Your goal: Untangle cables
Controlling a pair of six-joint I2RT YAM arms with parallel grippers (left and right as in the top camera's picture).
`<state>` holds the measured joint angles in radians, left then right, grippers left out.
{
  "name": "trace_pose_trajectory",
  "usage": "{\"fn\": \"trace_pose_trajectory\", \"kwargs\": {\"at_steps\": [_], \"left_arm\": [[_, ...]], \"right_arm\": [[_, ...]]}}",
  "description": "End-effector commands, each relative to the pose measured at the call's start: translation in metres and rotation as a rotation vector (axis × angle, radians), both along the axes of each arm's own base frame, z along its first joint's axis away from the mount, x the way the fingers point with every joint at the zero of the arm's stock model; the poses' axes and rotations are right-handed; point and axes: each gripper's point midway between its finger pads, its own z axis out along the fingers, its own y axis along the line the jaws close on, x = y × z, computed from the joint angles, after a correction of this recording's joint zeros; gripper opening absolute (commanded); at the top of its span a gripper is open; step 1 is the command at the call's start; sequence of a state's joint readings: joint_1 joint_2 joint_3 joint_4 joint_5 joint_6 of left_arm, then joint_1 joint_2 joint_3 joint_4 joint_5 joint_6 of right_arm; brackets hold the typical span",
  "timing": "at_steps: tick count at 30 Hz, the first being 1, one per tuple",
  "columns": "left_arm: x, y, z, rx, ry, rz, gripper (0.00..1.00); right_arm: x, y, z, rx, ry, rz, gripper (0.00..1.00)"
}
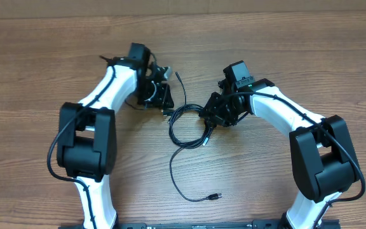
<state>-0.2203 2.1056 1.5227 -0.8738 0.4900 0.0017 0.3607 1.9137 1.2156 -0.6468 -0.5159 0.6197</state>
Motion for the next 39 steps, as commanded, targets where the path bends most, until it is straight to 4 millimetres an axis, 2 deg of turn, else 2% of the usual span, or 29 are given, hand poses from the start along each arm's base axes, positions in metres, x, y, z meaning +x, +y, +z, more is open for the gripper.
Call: {"fn": "trace_pose_trajectory", "kwargs": {"at_steps": [1, 5, 14, 20, 24, 27, 35, 39], "left_arm": [[0.006, 0.001, -0.003, 0.121, -0.059, -0.053, 0.15], [-0.001, -0.01, -0.006, 0.165, -0.078, -0.119, 0.24], [-0.02, -0.008, -0.009, 0.22, -0.072, -0.273, 0.23], [-0.019, -0.004, -0.005, 0.208, -0.061, -0.266, 0.23], [-0.022, -0.007, -0.004, 0.189, -0.051, -0.273, 0.34], [-0.024, -0.006, -0.004, 0.191, -0.043, -0.277, 0.36], [-0.028, -0.005, -0.004, 0.193, -0.029, -0.282, 0.32], [-0.026, -0.005, -0.006, 0.2, -0.016, -0.235, 0.22]], "right_arm": [[0.013, 0.001, 0.021, 0.008, -0.082, 0.011, 0.32], [0.023, 0.004, 0.024, 0.019, -0.132, 0.007, 0.32], [0.026, 0.005, 0.025, 0.024, -0.143, 0.004, 0.32], [0.027, 0.005, 0.026, 0.025, -0.148, 0.004, 0.32], [0.027, 0.005, 0.026, 0.025, -0.148, 0.004, 0.33], [0.027, 0.005, 0.026, 0.025, -0.15, 0.004, 0.33], [0.042, 0.011, 0.034, 0.052, -0.224, 0.003, 0.33], [0.056, 0.016, 0.043, 0.08, -0.297, 0.001, 0.33]]}}
